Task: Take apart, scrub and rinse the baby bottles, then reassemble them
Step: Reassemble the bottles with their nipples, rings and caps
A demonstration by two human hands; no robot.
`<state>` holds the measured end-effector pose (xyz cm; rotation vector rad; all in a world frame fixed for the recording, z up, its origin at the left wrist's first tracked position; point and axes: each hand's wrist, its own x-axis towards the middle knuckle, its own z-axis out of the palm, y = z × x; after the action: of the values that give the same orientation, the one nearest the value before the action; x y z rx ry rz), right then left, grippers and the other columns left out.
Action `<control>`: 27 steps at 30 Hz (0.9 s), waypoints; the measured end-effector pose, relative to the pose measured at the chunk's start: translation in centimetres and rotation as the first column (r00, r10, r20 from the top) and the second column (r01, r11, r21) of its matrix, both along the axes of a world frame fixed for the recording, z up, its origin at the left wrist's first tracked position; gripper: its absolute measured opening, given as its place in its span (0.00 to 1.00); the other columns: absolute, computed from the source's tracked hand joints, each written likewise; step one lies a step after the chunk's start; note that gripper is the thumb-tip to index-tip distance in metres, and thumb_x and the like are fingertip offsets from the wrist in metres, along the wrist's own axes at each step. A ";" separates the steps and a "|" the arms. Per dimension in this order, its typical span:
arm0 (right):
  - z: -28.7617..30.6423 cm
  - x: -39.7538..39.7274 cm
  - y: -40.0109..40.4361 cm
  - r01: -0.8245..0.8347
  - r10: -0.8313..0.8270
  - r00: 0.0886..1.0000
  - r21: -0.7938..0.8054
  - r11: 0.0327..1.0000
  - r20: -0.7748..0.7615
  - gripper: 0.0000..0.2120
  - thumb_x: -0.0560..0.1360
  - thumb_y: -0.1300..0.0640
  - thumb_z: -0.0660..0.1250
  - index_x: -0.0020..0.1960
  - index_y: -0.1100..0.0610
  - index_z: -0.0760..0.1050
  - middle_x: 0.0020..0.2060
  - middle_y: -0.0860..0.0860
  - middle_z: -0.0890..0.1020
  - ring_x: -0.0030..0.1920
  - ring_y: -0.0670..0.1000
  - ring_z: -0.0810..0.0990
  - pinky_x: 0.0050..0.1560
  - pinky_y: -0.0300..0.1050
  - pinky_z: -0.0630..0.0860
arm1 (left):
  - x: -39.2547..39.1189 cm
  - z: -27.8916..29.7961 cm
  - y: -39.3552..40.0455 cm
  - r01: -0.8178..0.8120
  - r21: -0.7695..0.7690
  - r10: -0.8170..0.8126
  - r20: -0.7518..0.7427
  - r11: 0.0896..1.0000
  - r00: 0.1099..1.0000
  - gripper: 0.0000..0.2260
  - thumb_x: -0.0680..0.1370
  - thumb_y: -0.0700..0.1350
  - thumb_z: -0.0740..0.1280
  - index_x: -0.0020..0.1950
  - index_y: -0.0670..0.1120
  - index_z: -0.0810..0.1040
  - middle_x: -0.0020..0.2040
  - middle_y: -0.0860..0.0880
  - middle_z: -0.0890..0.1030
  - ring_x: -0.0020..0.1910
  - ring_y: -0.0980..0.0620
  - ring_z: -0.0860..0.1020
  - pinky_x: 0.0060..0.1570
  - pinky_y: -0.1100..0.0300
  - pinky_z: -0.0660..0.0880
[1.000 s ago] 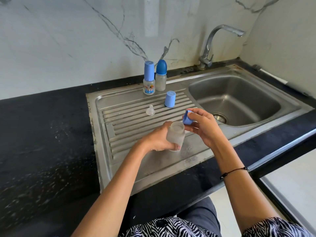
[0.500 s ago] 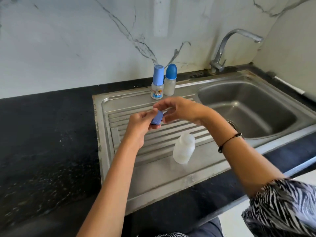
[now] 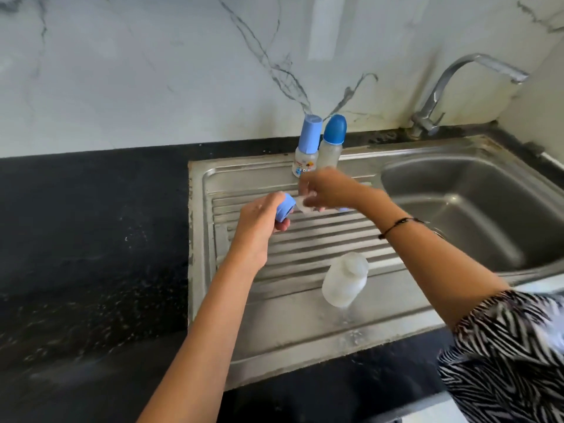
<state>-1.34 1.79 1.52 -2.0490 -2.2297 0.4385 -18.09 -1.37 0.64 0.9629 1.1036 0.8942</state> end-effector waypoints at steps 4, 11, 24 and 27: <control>5.3 1.6 -4.2 0.193 -0.204 0.671 -0.098 0.976 -0.713 0.05 0.76 0.64 0.64 0.48 0.60 0.78 0.37 0.55 0.79 0.33 0.51 0.80 0.37 0.41 0.80 | 0.7 0.1 0.3 0.027 0.039 -0.028 0.020 0.999 0.999 0.11 0.79 0.46 0.63 0.39 0.43 0.77 0.36 0.44 0.78 0.28 0.51 0.73 0.28 0.65 0.71; 2.7 2.7 -7.2 0.431 -0.399 0.815 -0.021 0.902 -0.420 0.03 0.74 0.62 0.68 0.43 0.62 0.76 0.38 0.56 0.83 0.37 0.50 0.82 0.42 0.39 0.79 | 2.9 1.3 -1.1 0.157 0.155 -0.166 0.050 0.975 0.985 0.08 0.78 0.45 0.66 0.41 0.42 0.78 0.37 0.44 0.76 0.32 0.52 0.71 0.36 0.62 0.71; 4.7 0.6 -9.6 0.632 -0.116 0.446 0.220 0.743 -0.887 0.18 0.74 0.69 0.59 0.51 0.48 0.76 0.36 0.50 0.74 0.36 0.47 0.72 0.40 0.45 0.76 | 6.0 1.6 -1.0 0.248 0.235 -0.246 -0.041 0.940 0.969 0.12 0.75 0.39 0.70 0.57 0.37 0.76 0.48 0.45 0.78 0.47 0.50 0.76 0.50 0.60 0.77; 5.3 -0.2 -10.1 0.612 -0.059 0.540 0.343 0.713 -0.840 0.12 0.73 0.68 0.63 0.45 0.50 0.74 0.33 0.48 0.73 0.35 0.48 0.71 0.41 0.44 0.72 | 5.7 1.4 -1.1 0.297 0.287 -0.263 -0.153 0.911 0.953 0.21 0.74 0.39 0.71 0.66 0.39 0.72 0.56 0.47 0.77 0.54 0.53 0.75 0.55 0.62 0.71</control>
<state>-1.54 -8.29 6.87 -1.4451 -1.1300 0.3876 -12.43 -2.43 2.08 1.4072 0.9012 0.7945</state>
